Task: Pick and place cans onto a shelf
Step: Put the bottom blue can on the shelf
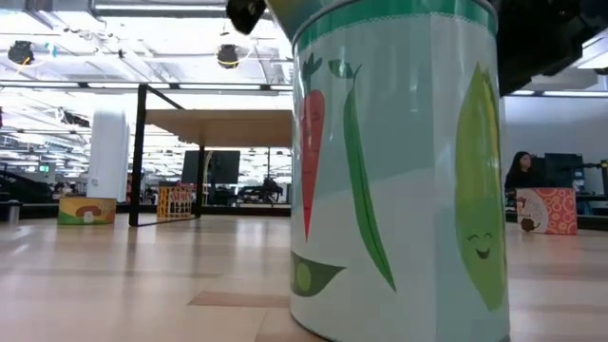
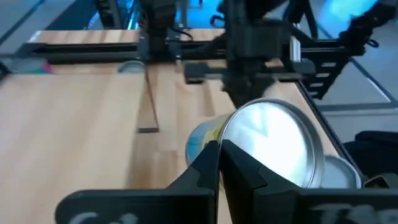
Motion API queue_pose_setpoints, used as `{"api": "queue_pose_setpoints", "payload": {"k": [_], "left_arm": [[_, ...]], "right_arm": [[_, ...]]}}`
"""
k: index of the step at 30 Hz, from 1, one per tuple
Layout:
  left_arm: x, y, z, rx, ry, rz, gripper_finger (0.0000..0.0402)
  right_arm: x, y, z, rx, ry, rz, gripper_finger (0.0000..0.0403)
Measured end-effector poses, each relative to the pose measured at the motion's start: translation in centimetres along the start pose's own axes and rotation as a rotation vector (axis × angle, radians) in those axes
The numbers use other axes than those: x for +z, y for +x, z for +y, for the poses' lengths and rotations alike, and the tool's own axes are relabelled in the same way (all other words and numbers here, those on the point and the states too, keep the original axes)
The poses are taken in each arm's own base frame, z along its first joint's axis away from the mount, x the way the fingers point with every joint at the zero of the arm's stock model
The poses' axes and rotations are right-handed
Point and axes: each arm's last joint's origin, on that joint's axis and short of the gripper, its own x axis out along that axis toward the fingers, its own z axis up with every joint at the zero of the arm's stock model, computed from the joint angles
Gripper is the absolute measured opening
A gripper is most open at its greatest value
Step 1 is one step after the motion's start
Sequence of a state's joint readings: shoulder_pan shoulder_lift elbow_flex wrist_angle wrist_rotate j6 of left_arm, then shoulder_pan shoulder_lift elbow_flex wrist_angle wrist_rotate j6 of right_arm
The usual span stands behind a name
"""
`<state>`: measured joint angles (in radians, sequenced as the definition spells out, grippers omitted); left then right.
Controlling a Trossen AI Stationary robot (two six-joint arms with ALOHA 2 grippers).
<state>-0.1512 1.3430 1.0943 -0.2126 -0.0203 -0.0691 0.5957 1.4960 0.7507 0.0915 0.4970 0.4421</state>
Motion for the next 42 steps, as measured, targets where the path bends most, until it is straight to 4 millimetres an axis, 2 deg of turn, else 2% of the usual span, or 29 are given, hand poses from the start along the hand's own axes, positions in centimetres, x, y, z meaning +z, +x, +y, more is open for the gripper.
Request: {"api": "queue_pose_setpoints", "payload": {"k": [3, 7, 11, 18, 30, 34, 38, 42], "left_arm": [[2.6, -1.1, 2.2, 0.064, -0.041, 0.029, 0.0], [4.7, -2.4, 5.5, 0.118, -0.131, 0.047, 0.0], [5.0, -2.7, 8.2, 0.114, -0.207, 0.085, 0.0], [3.6, -1.4, 11.7, 0.112, -0.32, 0.172, 0.0], [3.0, 0.1, 13.5, 0.122, -0.321, 0.177, 0.0001], [3.2, 0.3, 13.6, 0.122, -0.285, 0.154, 0.0014], [3.4, 0.1, 13.6, 0.124, -0.244, 0.134, 0.0039], [3.8, -0.8, 13.4, 0.122, -0.171, 0.118, 0.0064]], "right_arm": [[0.0, 0.0, 0.0, -0.001, -0.002, 0.001, 0.0017], [0.0, 0.0, 0.0, -0.001, -0.002, 0.001, 0.0017], [0.0, 0.0, 0.0, 0.001, -0.004, -0.001, 0.0017], [0.0, 0.0, 0.0, 0.0, -0.007, 0.002, 0.0017], [0.0, -0.1, 0.2, 0.011, -0.005, -0.007, 0.0017], [0.1, 0.0, 0.2, 0.01, -0.003, -0.01, 0.002], [0.4, 0.2, -0.1, -0.003, 0.007, -0.019, 0.0041], [1.6, 0.4, -0.5, -0.045, 0.011, -0.052, 0.0078]]}}
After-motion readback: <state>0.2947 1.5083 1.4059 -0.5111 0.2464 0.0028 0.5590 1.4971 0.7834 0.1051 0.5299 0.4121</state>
